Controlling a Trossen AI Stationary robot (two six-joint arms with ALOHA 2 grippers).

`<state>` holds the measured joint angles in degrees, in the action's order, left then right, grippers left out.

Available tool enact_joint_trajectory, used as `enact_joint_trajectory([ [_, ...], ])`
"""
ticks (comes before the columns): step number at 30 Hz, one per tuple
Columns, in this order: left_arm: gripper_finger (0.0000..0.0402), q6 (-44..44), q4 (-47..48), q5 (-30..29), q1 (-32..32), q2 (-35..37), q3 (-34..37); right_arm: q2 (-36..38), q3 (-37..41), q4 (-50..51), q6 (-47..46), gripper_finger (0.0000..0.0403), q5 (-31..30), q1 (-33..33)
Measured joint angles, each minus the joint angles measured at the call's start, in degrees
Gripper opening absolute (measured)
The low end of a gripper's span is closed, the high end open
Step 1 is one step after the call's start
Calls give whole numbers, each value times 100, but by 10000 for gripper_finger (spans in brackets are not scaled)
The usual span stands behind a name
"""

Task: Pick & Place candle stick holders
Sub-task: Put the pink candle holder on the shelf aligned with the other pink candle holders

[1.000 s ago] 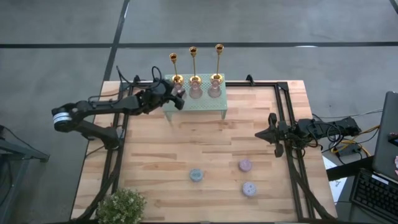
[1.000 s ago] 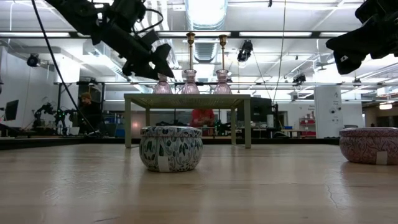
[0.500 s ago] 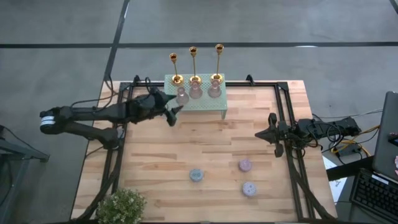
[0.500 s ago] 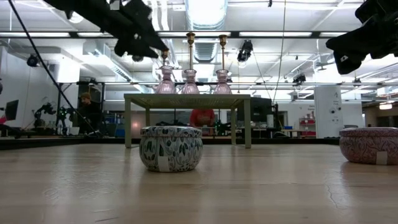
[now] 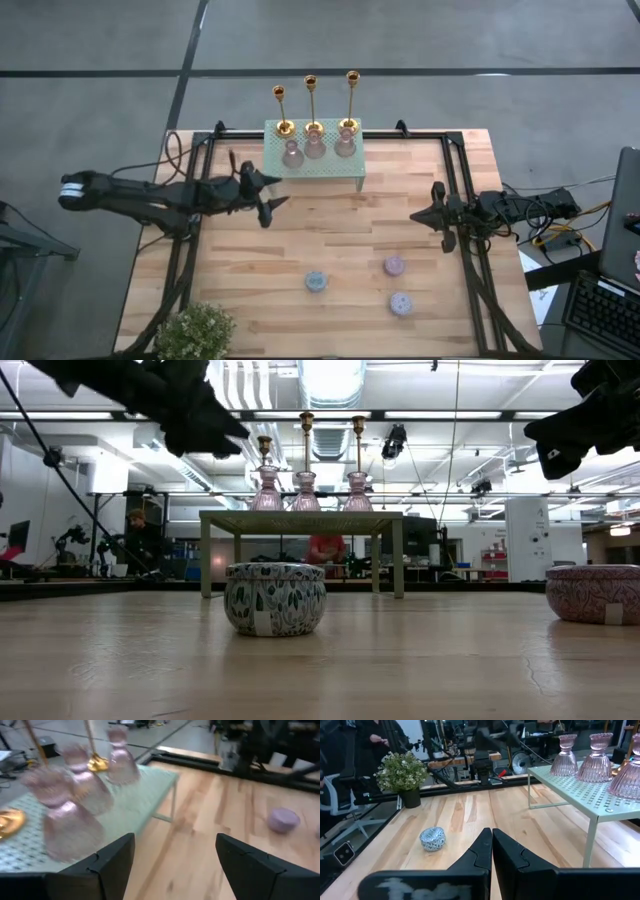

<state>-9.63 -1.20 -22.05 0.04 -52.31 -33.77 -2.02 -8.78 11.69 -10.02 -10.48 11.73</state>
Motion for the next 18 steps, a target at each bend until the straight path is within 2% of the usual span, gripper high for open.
enact_joint_trajectory([
  [3, 267, -1, -237, 10, -242, 41, 330, 0, 0, -35, -228, 9, 2, 0],
  [7, 220, 215, -1005, 21, -401, 38, 715, 2, 0, -121, -292, 9, 0, 2],
  [12, 133, 463, -1872, -308, -279, -146, 883, -7, 18, -141, -291, 9, -1, 1],
  [18, 21, 525, -1926, -72, 43, -642, 647, -5, 175, -166, -311, 9, 0, 1],
])
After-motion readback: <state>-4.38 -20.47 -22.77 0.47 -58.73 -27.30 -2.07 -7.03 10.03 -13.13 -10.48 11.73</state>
